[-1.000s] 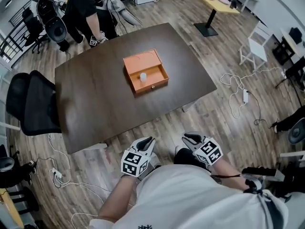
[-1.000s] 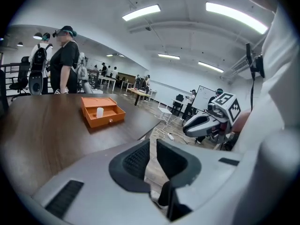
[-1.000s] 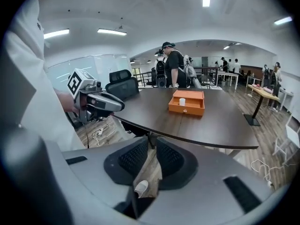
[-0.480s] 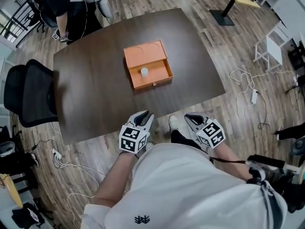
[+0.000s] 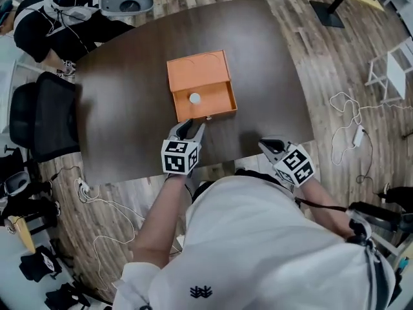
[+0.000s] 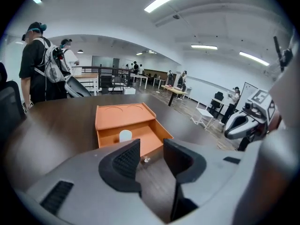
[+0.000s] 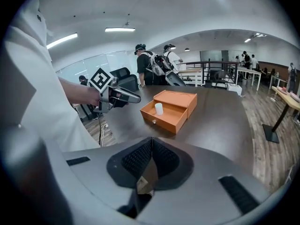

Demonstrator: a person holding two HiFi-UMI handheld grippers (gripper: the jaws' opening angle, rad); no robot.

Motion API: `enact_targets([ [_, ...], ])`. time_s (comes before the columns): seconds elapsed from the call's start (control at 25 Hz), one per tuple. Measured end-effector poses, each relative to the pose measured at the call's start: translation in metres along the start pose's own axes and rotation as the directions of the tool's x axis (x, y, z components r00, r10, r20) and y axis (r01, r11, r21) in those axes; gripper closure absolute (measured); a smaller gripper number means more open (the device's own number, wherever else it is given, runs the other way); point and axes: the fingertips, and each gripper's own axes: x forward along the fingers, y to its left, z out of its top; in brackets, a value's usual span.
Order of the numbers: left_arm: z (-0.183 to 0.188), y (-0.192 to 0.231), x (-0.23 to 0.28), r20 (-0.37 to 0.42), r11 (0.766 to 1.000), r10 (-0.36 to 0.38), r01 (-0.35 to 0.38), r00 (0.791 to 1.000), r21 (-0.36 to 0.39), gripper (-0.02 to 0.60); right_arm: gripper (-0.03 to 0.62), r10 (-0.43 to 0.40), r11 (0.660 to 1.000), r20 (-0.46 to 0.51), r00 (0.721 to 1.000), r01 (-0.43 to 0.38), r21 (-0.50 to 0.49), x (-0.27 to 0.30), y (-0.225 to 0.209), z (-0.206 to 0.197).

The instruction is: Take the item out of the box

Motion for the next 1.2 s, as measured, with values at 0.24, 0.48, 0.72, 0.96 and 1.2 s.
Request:
enact_targets([
  [0.24, 0.013, 0.043, 0.044, -0.065, 0.996, 0.090, -0.091, 0.994, -0.005, 0.399, 0.591, 0.019, 1.000, -0.016, 1.000, -0.019, 0.016, 0.007, -0.042, 0.000],
  [0.48, 0.014, 0.074, 0.083, -0.157, 0.990, 0.143, -0.138, 0.977, 0.044, 0.385, 0.591, 0.008, 0.998, -0.011, 1.000, -0.008, 0.055, 0.006, -0.071, -0.004],
  [0.72, -0.002, 0.098, 0.110, -0.261, 0.985, 0.169, -0.155, 0.950, 0.072, 0.367, 0.591, 0.005, 0.996, -0.014, 1.000, -0.004, 0.088, 0.007, -0.084, -0.009],
  [0.96, -0.013, 0.101, 0.122, -0.314, 0.984, 0.171, -0.145, 0.934, 0.105, 0.351, 0.591, 0.000, 0.994, -0.021, 1.000, 0.002, 0.109, 0.004, -0.091, -0.018],
  [1.2, -0.020, 0.103, 0.134, -0.352, 0.978, 0.187, -0.142, 0.917, 0.151, 0.351, 0.591, -0.005, 0.993, -0.030, 1.000, 0.008, 0.121, 0.005, -0.097, -0.022],
])
